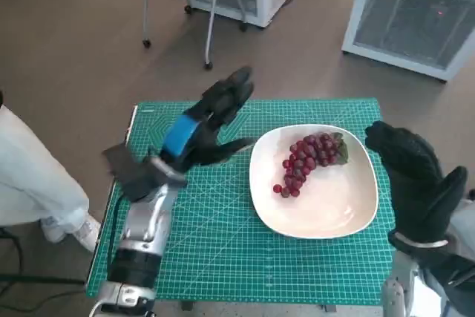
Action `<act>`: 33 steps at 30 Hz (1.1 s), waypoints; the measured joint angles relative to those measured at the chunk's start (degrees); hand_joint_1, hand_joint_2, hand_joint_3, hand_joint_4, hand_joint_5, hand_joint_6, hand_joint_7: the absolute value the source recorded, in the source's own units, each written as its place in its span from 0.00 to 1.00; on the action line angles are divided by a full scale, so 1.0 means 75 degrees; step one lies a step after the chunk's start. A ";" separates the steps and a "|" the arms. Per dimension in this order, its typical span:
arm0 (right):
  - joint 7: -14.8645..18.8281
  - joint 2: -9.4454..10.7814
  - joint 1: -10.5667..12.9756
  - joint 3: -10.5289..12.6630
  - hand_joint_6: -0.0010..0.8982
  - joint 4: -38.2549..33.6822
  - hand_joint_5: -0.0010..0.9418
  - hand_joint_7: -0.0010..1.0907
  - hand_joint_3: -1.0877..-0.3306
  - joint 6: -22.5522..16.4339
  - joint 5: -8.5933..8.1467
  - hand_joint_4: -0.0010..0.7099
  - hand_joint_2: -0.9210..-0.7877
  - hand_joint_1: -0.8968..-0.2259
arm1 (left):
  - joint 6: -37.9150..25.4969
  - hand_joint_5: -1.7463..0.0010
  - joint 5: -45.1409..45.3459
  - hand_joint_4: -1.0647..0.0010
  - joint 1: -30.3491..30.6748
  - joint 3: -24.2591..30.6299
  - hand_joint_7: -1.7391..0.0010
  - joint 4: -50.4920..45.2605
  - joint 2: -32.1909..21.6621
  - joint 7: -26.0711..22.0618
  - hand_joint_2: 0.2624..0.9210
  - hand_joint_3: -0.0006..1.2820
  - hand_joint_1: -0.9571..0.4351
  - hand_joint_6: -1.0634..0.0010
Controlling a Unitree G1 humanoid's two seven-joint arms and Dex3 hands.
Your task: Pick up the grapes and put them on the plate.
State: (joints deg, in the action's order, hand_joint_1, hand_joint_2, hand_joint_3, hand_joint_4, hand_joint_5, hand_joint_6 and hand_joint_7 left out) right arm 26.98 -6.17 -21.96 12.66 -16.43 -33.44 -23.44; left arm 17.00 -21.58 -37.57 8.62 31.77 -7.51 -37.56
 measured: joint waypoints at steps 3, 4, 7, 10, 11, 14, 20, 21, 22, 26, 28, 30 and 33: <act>-0.0006 0.0015 -0.0006 -0.0031 0.26 0.0017 0.01 0.71 0.69 0.0007 0.0004 0.92 0.00 0.72 | -0.0001 1.00 -0.0455 0.84 0.0233 0.0222 1.00 -0.0009 0.0063 -0.0399 1.00 0.16 0.33 0.77; -0.0007 0.0020 -0.0010 -0.0041 0.26 0.0022 0.01 0.71 0.69 0.0007 0.0005 0.92 0.00 0.72 | -0.0004 1.00 -0.0573 0.84 0.0306 0.0281 1.00 -0.0023 0.0086 -0.0484 1.00 0.16 0.33 0.78; -0.0016 0.0035 -0.0022 -0.0068 0.26 0.0031 0.01 0.71 0.69 0.0007 0.0016 0.93 0.00 0.72 | -0.0018 1.00 -0.0879 0.83 0.0536 0.0435 1.00 -0.0134 0.0155 -0.0665 1.00 0.17 0.33 0.78; -0.0036 0.0050 -0.0029 -0.0092 0.26 0.0038 0.01 0.71 0.69 0.0006 0.0031 0.93 0.00 0.72 | -0.0027 0.99 -0.1073 0.82 0.0740 0.0528 1.00 -0.0288 0.0189 -0.0741 1.00 0.18 0.34 0.78; -0.0043 0.0054 -0.0030 -0.0100 0.26 0.0040 0.01 0.71 0.69 0.0005 0.0041 0.93 0.00 0.72 | -0.0034 0.99 -0.1110 0.82 0.0801 0.0550 1.00 -0.0343 0.0193 -0.0754 1.00 0.18 0.34 0.78; -0.0055 0.0059 -0.0033 -0.0121 0.26 0.0040 0.01 0.71 0.69 0.0001 0.0078 0.93 0.00 0.72 | -0.0058 0.99 -0.1161 0.82 0.0958 0.0603 1.00 -0.0493 0.0198 -0.0771 1.00 0.19 0.35 0.79; -0.0058 0.0059 -0.0053 -0.0149 0.25 0.0013 0.01 0.71 0.69 -0.0036 0.0115 0.93 0.00 0.72 | -0.0065 1.00 -0.1162 0.82 0.1195 0.0633 1.00 -0.0657 0.0214 -0.0753 1.00 0.20 0.36 0.79; -0.0058 0.0058 -0.0060 -0.0152 0.25 0.0002 0.01 0.71 0.69 -0.0045 0.0120 0.93 0.00 0.72 | -0.0065 1.00 -0.1161 0.82 0.1237 0.0632 1.00 -0.0687 0.0220 -0.0747 1.00 0.20 0.37 0.80; -0.0057 0.0058 -0.0066 -0.0153 0.25 -0.0007 0.01 0.71 0.69 -0.0051 0.0125 0.93 0.00 0.72 | -0.0067 1.00 -0.1160 0.82 0.1275 0.0631 1.00 -0.0715 0.0226 -0.0737 1.00 0.20 0.37 0.80; -0.0057 0.0053 -0.0088 -0.0156 0.25 -0.0028 0.01 0.71 0.69 -0.0071 0.0140 0.93 0.00 0.72 | -0.0104 0.99 -0.1158 0.82 0.1396 0.0629 1.00 -0.0800 0.0236 -0.0680 1.00 0.20 0.37 0.79; -0.0057 0.0047 -0.0099 -0.0156 0.25 -0.0032 0.01 0.71 0.69 -0.0077 0.0143 0.93 0.00 0.72 | -0.0149 0.99 -0.1156 0.81 0.1445 0.0629 0.99 -0.0837 0.0235 -0.0647 1.00 0.20 0.37 0.79; -0.0057 0.0039 -0.0111 -0.0158 0.25 -0.0032 0.01 0.71 0.69 -0.0078 0.0144 0.93 0.00 0.72 | -0.0210 0.99 -0.1152 0.81 0.1490 0.0627 0.99 -0.0888 0.0233 -0.0603 1.00 0.20 0.38 0.78; -0.0057 0.0020 -0.0116 -0.0161 0.25 -0.0031 0.01 0.71 0.69 -0.0077 0.0143 0.92 0.00 0.72 | -0.0297 0.99 -0.1139 0.80 0.1548 0.0618 0.99 -0.1013 0.0223 -0.0539 1.00 0.18 0.42 0.78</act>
State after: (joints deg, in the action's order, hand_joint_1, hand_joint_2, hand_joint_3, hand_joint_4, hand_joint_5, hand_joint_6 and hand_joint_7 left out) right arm 26.55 -6.02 -22.84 11.46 -16.67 -34.02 -22.37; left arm 14.77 -30.12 -25.96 13.26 24.18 -5.84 -41.61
